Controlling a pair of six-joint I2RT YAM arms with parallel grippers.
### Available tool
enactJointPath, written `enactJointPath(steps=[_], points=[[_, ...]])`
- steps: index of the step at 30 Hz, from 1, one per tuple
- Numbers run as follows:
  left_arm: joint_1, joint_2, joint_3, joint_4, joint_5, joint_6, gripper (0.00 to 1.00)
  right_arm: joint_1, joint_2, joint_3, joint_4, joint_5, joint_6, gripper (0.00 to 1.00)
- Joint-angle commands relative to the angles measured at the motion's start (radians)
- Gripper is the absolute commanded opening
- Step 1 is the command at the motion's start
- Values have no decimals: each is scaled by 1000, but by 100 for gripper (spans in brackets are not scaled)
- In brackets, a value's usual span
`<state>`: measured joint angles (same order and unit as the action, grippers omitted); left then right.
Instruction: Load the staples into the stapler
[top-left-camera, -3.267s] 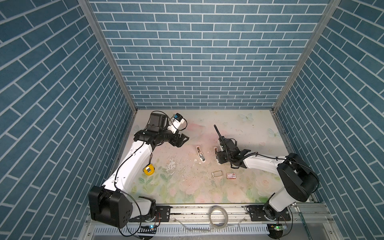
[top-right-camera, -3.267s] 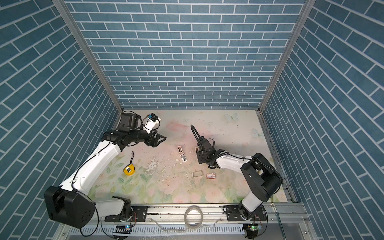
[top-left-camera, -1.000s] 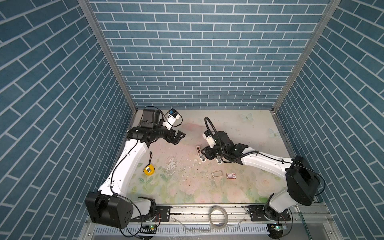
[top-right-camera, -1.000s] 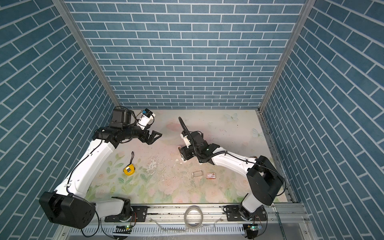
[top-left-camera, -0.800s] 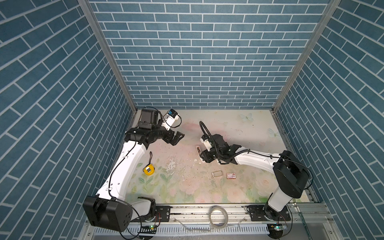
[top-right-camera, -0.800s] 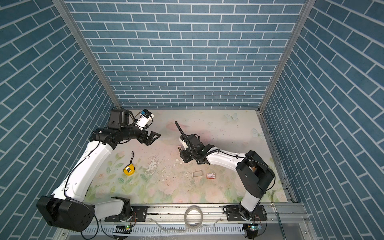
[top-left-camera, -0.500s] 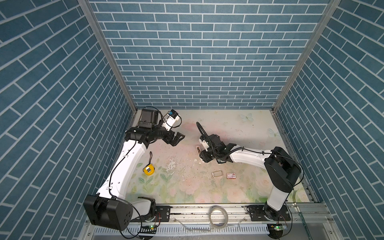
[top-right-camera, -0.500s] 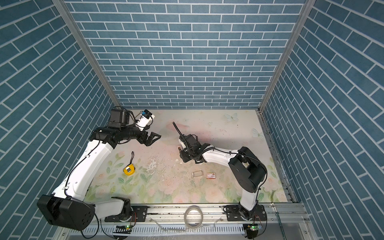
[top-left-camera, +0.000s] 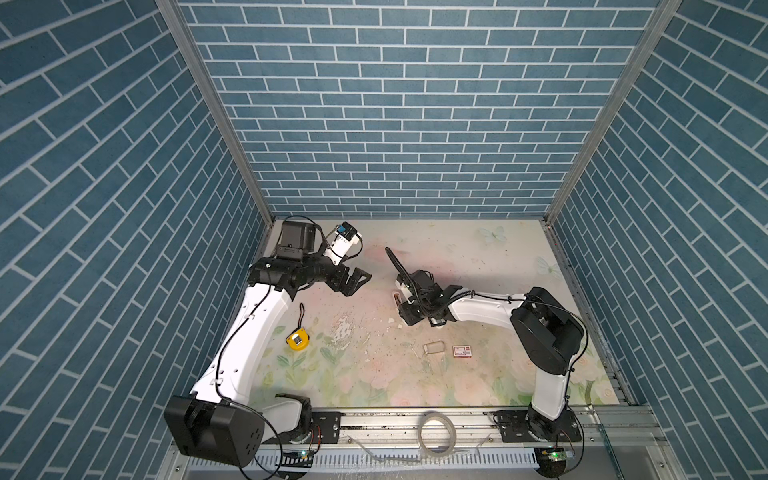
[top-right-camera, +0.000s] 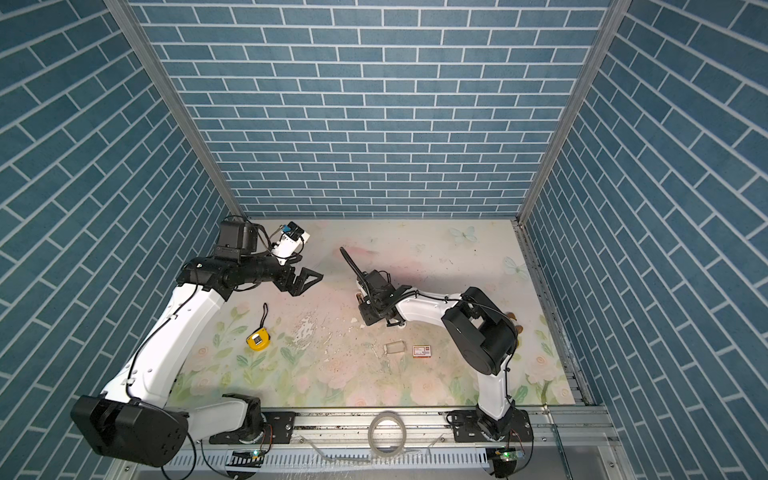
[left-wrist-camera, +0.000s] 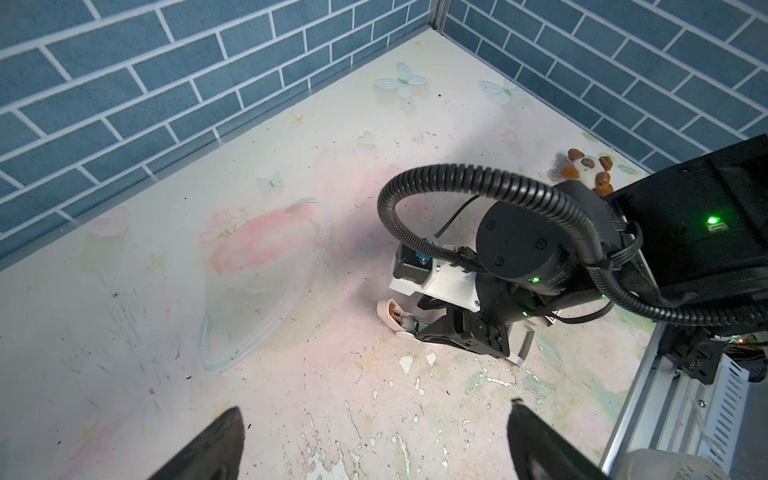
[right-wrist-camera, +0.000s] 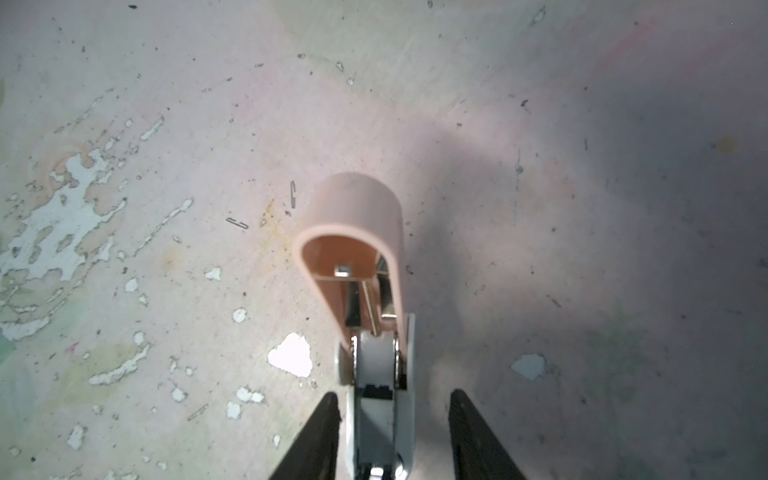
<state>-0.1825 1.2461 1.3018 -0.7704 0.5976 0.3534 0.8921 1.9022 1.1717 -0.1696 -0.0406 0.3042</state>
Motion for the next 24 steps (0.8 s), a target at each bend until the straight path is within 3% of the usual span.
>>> enactJointPath(steps=[1,19,24], points=[[5,-10,0,-15,19,8,99,6,36,16,-18,6,-43,43],[5,-6,39,-67,-9,31,98,22,37,-24,-3,0,-131,20],[25,-15,38,-72,-8,19,98,37,49,-23,2,-25,-156,18]])
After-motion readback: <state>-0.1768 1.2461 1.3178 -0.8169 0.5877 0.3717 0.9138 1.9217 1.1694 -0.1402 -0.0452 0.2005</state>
